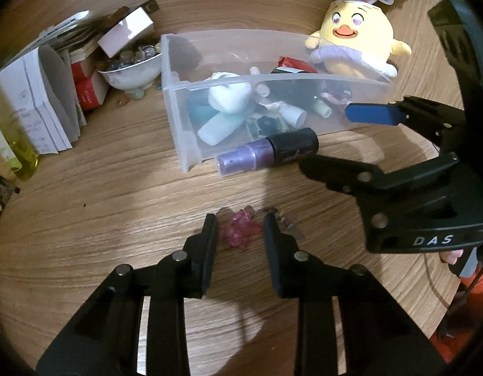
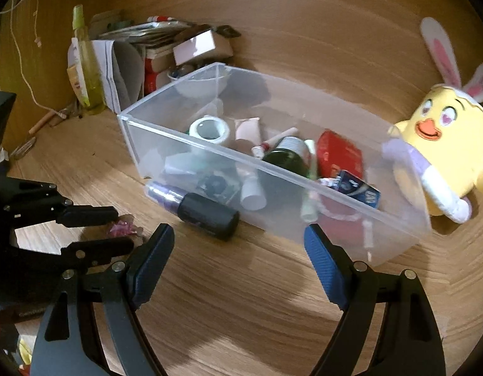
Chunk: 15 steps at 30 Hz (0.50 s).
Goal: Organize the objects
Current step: 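Grasp the pink keychain with the left tool while the right tool grasps the purple spray bottle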
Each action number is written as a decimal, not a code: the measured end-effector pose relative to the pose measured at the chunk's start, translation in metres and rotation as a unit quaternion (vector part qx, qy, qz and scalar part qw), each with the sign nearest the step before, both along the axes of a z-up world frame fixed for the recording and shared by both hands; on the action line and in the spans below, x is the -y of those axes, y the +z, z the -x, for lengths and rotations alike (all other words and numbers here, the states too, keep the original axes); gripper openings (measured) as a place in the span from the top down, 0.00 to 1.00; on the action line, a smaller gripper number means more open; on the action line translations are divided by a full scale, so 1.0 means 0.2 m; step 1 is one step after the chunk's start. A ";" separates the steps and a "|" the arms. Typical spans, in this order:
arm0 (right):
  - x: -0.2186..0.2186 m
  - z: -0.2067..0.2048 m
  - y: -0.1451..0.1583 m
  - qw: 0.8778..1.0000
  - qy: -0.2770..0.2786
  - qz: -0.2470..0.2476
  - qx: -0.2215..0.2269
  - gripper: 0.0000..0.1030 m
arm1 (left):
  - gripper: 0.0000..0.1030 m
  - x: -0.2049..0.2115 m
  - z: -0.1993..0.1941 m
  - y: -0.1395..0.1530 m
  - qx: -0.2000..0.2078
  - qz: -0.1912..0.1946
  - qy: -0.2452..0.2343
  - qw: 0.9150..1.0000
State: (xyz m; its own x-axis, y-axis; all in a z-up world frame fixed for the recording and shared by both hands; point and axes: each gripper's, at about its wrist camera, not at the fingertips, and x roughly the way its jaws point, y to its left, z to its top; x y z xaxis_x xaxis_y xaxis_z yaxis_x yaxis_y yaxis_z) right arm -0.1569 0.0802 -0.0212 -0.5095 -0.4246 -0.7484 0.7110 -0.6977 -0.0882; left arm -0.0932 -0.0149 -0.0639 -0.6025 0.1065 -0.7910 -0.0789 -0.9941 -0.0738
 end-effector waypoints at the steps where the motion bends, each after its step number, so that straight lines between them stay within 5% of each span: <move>1: 0.01 0.00 0.00 1.000 0.003 0.000 0.003 0.20 | 0.72 0.01 0.00 0.00 -0.002 0.000 0.003 1.000; 12: 0.14 -0.02 -0.07 1.000 0.002 -0.009 0.016 0.20 | 0.72 0.23 -0.07 0.03 -0.024 -0.028 0.051 0.998; 14: 0.15 -0.03 -0.08 1.000 0.004 -0.010 0.017 0.24 | 0.72 0.24 -0.08 0.04 -0.028 -0.037 0.049 0.998; 15: 0.16 -0.03 -0.08 1.000 0.007 -0.014 0.020 0.34 | 0.72 0.24 -0.08 0.04 -0.030 -0.038 0.048 0.998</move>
State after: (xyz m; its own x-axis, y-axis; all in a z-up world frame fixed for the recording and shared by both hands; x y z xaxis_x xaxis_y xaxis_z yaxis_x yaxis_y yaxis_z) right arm -0.1509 0.0485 -0.0377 -0.4738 -0.4106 -0.7791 0.7237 -0.6856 -0.0788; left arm -0.0777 -0.0622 -0.0554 -0.6591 0.1034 -0.7449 0.0101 -0.9892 -0.1463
